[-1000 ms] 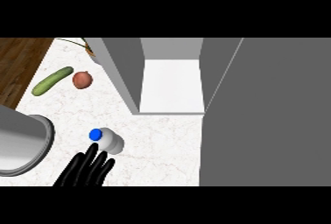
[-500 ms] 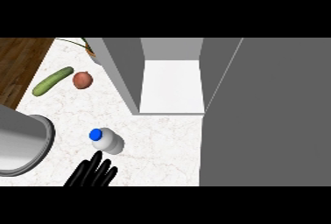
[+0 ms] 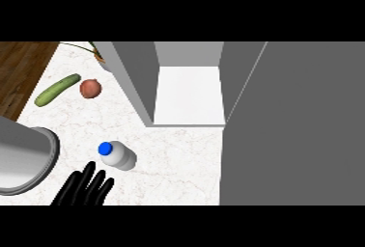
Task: Pick up the bottled water, place it into the cabinet and close the cabinet
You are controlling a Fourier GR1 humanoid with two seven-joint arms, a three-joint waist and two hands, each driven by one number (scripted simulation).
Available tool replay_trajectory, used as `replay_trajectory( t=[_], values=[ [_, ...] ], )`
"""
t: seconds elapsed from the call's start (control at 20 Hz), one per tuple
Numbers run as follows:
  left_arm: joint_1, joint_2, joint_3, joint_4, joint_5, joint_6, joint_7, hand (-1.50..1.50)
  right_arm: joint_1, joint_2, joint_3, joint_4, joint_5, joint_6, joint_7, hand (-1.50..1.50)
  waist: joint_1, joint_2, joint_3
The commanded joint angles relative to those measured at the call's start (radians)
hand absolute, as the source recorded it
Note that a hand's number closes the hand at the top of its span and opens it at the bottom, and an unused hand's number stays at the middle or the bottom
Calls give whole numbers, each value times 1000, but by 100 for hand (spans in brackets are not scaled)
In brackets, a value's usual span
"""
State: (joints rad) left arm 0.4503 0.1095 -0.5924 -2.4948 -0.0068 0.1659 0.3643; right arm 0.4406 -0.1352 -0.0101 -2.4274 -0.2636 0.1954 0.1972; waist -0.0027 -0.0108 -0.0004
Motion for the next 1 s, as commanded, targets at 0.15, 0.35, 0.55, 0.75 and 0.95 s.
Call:
replay_trajectory(
  t=[0.15,0.35,0.55,0.75,0.95],
  values=[
    [32,21,108,-77,11,26,-43,-150,88,1,-34,-234,-172,1,97,-150,-9,3,-1],
    [57,50,189,-30,78,-7,-66,-150,130,-5,-106,-179,-228,56,19,-150,-11,5,0],
    [59,63,252,57,85,-37,-121,-150,146,-10,-122,-184,-252,79,6,-150,-11,5,-1],
    [8,75,395,202,179,-86,-208,-150,165,-11,-122,-172,-247,106,-11,-150,-17,7,-2],
    [-84,97,440,343,164,-122,-249,-150,194,-25,-162,-160,-289,135,-33,-150,-32,8,-1]
  ],
)
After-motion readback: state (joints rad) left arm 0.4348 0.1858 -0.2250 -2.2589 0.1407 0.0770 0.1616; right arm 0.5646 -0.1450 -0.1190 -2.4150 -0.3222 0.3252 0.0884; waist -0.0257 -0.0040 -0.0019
